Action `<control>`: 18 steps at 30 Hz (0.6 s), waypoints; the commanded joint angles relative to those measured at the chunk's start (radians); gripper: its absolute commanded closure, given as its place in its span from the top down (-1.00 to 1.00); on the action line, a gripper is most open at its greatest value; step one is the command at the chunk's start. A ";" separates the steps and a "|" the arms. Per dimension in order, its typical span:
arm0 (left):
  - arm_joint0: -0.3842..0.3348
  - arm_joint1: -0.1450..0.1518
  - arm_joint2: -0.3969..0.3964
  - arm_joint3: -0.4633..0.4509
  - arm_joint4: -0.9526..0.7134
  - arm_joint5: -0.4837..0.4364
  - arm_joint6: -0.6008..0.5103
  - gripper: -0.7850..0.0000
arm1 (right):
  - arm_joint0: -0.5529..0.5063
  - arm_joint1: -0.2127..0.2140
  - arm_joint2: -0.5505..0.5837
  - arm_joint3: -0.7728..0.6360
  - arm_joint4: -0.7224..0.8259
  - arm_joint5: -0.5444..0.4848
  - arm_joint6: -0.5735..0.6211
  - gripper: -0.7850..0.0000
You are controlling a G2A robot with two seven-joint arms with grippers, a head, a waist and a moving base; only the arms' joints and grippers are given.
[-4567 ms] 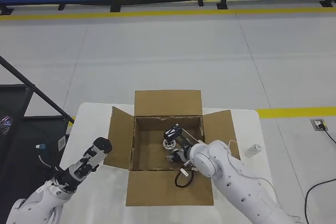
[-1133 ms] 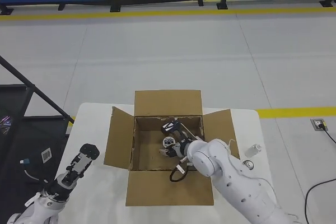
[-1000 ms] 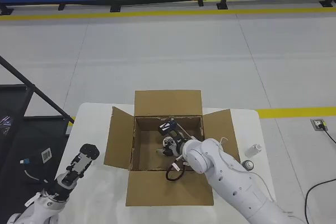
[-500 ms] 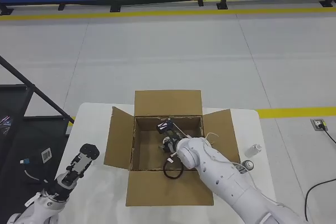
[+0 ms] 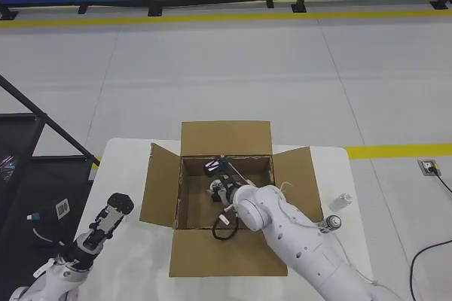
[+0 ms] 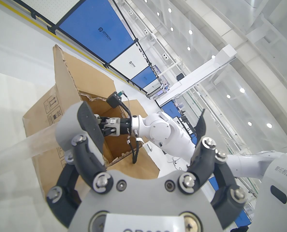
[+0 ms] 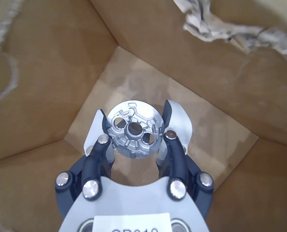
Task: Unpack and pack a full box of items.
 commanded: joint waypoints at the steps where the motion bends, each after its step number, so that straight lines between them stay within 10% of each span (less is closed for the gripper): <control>1: 0.000 0.000 0.000 0.000 0.000 0.000 0.000 1.00 | -0.087 0.031 0.052 -0.192 -0.067 0.014 0.049 -1.00; 9: 0.000 0.000 0.000 0.000 0.000 0.000 0.000 1.00 | -0.506 0.133 0.306 -0.839 -0.255 -0.074 0.123 -1.00; 18: 0.000 0.000 0.000 0.000 0.000 0.000 0.000 1.00 | -0.846 0.181 0.615 -1.171 -0.263 -0.178 0.010 -1.00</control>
